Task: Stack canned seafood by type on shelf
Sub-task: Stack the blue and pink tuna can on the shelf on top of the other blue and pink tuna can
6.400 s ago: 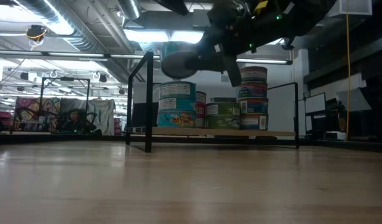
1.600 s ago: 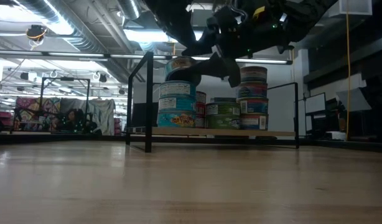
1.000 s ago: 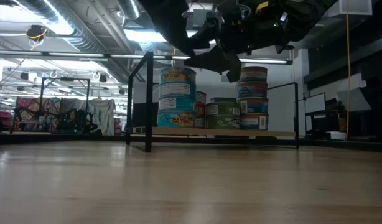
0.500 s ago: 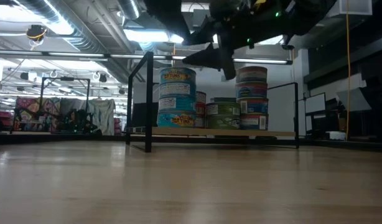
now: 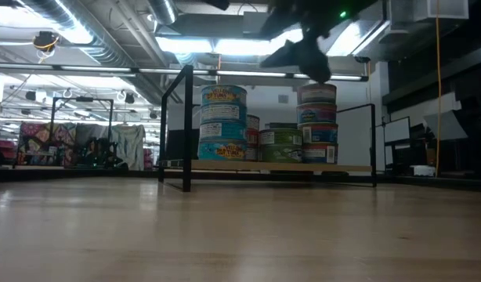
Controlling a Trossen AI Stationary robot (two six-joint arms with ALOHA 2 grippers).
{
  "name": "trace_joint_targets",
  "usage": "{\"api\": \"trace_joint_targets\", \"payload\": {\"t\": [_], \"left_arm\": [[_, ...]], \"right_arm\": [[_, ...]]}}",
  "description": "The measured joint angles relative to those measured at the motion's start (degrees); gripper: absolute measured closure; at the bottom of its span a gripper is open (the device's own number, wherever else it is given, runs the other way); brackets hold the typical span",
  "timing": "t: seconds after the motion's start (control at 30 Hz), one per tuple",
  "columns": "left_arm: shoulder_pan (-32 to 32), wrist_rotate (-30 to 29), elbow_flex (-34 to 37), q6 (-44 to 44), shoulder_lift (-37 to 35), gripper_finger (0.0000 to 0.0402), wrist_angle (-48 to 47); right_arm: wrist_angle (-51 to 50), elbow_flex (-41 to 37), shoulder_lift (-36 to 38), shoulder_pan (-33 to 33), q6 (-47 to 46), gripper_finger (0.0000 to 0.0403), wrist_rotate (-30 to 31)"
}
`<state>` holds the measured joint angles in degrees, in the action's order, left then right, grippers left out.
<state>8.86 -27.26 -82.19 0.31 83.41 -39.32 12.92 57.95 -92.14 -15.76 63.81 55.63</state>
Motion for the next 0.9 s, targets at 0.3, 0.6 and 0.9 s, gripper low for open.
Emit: {"api": "trace_joint_targets", "payload": {"t": [0.3, 0.6, 0.9], "left_arm": [[1.7, 0.0, 2.0, -4.8, -0.1, 0.0341, -1.9], [4.4, 0.1, 6.7, -7.7, 0.1, 0.0341, 4.7], [6.2, 0.1, 12.0, -7.5, 0.1, 0.0341, 14.2]], "right_arm": [[-18.5, 2.1, 3.1, -9.2, -16.7, 0.0139, 14.5], [-47.5, 2.2, 12.8, -16.4, -62.2, 0.0139, -10.0], [-53.7, 2.2, 15.2, -20.2, -91.7, 0.0139, -48.5]]}}
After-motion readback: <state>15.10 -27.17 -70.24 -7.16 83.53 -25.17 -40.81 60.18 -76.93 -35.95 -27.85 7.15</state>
